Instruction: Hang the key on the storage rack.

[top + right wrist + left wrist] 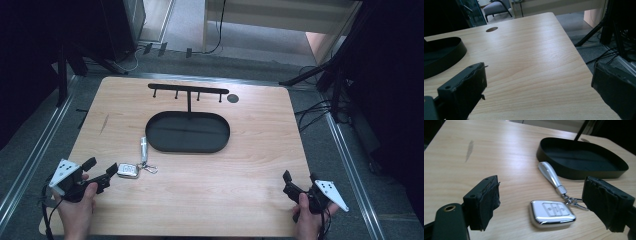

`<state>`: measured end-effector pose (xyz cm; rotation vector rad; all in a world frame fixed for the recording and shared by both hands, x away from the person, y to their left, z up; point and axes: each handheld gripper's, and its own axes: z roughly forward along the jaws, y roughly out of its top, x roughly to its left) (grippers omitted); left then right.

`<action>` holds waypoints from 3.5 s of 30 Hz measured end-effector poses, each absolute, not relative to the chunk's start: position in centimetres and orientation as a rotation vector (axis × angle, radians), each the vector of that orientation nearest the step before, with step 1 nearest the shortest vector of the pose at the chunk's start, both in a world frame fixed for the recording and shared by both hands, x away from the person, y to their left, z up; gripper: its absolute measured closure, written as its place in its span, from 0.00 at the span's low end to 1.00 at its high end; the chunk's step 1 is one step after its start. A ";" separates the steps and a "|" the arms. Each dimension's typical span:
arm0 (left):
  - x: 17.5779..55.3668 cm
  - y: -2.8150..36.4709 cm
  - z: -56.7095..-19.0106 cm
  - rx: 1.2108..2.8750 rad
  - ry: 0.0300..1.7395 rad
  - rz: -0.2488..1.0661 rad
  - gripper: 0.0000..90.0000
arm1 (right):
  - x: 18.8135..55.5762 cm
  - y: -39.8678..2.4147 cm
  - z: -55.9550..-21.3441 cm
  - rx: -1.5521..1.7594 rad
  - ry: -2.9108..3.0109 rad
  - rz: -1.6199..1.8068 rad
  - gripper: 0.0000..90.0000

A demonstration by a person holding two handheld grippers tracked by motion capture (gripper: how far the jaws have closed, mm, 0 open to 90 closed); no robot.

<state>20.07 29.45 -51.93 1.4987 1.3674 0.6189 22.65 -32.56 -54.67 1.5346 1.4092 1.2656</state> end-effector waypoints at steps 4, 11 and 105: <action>20.7 28.3 -50.5 1.557 1.356 0.631 0.17 | 22.6 -32.7 -54.7 1.552 1.405 1.289 0.00; 24.0 25.7 -46.6 1.840 1.400 0.548 0.17 | 22.6 -32.8 -54.7 1.567 1.399 1.279 0.00; 30.0 23.4 -42.9 1.808 1.575 0.711 1.00 | 22.8 -33.0 -54.7 1.608 1.415 1.282 0.00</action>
